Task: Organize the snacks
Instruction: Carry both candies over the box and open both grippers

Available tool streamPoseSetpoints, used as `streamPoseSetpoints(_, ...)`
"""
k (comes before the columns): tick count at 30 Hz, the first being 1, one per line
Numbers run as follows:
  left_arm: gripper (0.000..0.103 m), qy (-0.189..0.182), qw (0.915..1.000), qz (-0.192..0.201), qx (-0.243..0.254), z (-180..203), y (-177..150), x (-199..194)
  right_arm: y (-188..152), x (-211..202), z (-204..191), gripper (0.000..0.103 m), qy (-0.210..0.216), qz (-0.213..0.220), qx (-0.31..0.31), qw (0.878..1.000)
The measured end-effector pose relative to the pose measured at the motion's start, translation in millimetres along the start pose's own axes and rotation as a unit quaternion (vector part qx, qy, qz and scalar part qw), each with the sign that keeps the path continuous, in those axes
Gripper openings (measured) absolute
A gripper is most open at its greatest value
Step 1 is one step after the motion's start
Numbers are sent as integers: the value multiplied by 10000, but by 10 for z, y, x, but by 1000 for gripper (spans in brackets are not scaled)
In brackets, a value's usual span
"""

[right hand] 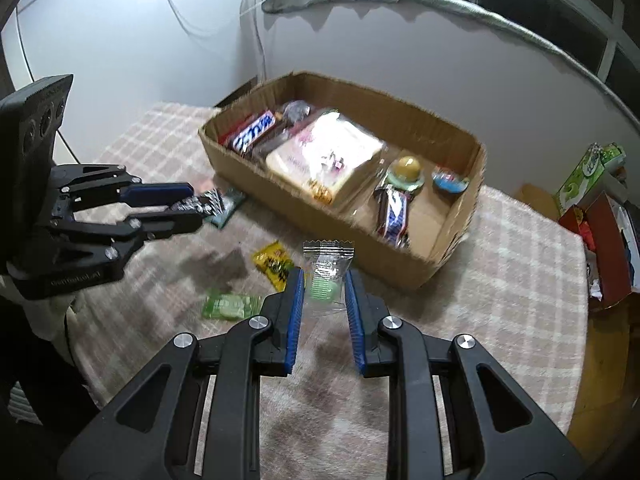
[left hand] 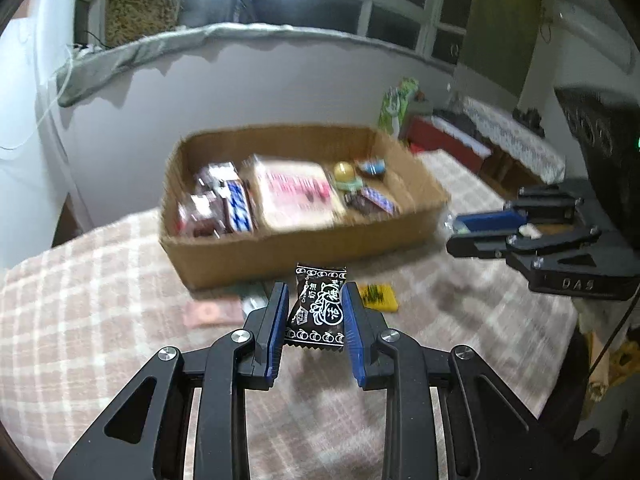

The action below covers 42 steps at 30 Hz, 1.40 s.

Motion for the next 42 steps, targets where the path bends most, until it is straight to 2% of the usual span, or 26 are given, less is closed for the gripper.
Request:
streamPoseSetpoints(8, 26, -73, 9985, 435, -323, -103, 443, -97, 272, -64, 231, 22, -194, 224, 46, 9996)
streamPoseSetpoints(17, 26, 137, 9973, 529, -494, -234, 748, 129, 576, 161, 533, 22, -443, 225, 108, 9987)
streamPoseSetpoints(27, 26, 281, 9970, 492, -520, -324, 874, 347, 787, 504, 816, 22, -525, 111, 307, 9981)
streamPoseSetpoints(35, 26, 355, 9971, 420, -534, -364, 878, 436, 789, 716, 916, 22, -499, -33, 416, 9979)
streamPoseSetpoints(36, 26, 393, 9968, 438, -546, -371, 881, 437, 785, 719, 913, 24, -521, -45, 408, 9978)
streamPoseSetpoints(37, 29, 420, 9966, 429, -561, -377, 883, 438, 783, 717, 907, 34, -544, -45, 398, 9977)
streamPoseSetpoints(38, 39, 415, 9967, 400, -575, -387, 885, 441, 786, 707, 910, 42, -585, -25, 394, 9975)
streamPoseSetpoints(39, 46, 394, 9968, 383, -574, -390, 888, 438, 785, 682, 908, 62, -634, 22, 388, 9972)
streamPoseSetpoints(40, 55, 399, 9968, 397, -564, -390, 890, 428, 786, 653, 903, 76, -642, 81, 379, 9972)
streamPoseSetpoints(42, 56, 413, 9966, 424, -570, -384, 886, 403, 790, 610, 885, 79, -631, 128, 352, 9973)
Point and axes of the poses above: each gripper's, at about its wrist camera, not at the fingertips, and x roughly the way its jaws point, z to its right, y to its top, the point moved 4 cm from there along x, roughly the way its jaws point, and after that the axes turned 11 degrees about -x, right-handed, at the moved point
